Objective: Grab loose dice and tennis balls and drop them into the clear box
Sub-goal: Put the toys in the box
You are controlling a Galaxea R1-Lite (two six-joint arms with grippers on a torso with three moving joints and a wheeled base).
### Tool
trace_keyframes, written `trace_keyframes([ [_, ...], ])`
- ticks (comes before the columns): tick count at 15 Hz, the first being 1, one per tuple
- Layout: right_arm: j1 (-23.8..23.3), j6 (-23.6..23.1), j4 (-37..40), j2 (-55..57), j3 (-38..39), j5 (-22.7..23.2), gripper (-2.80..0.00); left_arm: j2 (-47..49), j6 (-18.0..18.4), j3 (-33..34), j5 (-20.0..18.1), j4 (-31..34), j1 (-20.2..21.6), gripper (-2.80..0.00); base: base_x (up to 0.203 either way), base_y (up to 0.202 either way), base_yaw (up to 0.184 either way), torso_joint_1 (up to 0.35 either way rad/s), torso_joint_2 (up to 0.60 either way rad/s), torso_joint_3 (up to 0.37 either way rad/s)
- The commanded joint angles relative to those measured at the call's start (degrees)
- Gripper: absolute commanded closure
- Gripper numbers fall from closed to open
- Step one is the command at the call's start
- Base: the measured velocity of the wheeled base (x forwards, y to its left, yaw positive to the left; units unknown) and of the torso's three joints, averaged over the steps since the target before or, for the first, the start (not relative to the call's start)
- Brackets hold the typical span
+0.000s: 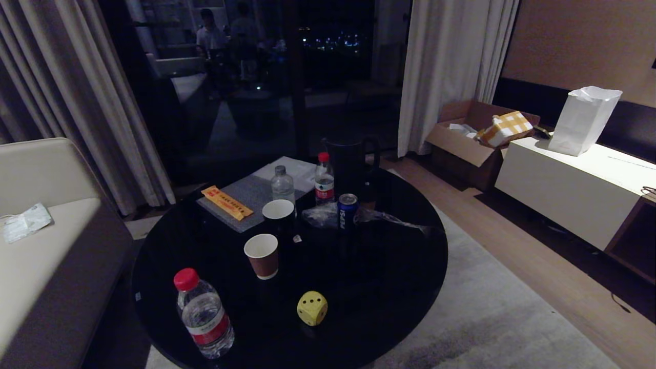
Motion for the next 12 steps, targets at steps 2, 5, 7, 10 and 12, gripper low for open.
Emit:
trace_keyframes([
  [2,0.0,-0.11,0.03,0.1,0.0,0.0,0.0,0.09,-0.34,0.09,0.12,0.0,0.0,0.0,-0.183,0.0,-0.001,0.003,0.0,0.007],
  [5,0.0,0.01,0.02,0.1,0.0,0.0,0.0,0.09,-0.41,0.09,0.12,0.0,0.0,0.0,-0.181,0.0,0.0,0.004,0.0,0.003],
  [7,0.0,0.01,-0.05,0.1,0.0,0.0,0.0,0.09,-0.34,0.09,0.12,-0.09,0.0,0.0,-0.184,0.0,-0.003,0.003,0.0,0.002],
  [10,0.0,0.01,0.0,0.1,0.0,0.0,0.0,0.09,-0.34,0.09,0.12,-0.09,0.0,0.0,-0.186,0.0,-0.003,0.002,0.0,0.003],
  [12,0.0,0.01,0.03,0.1,0.0,0.0,0.0,0.09,-0.43,0.09,0.12,-0.09,0.0,0.0,-0.184,0.0,-0.002,0.003,0.01,0.004],
])
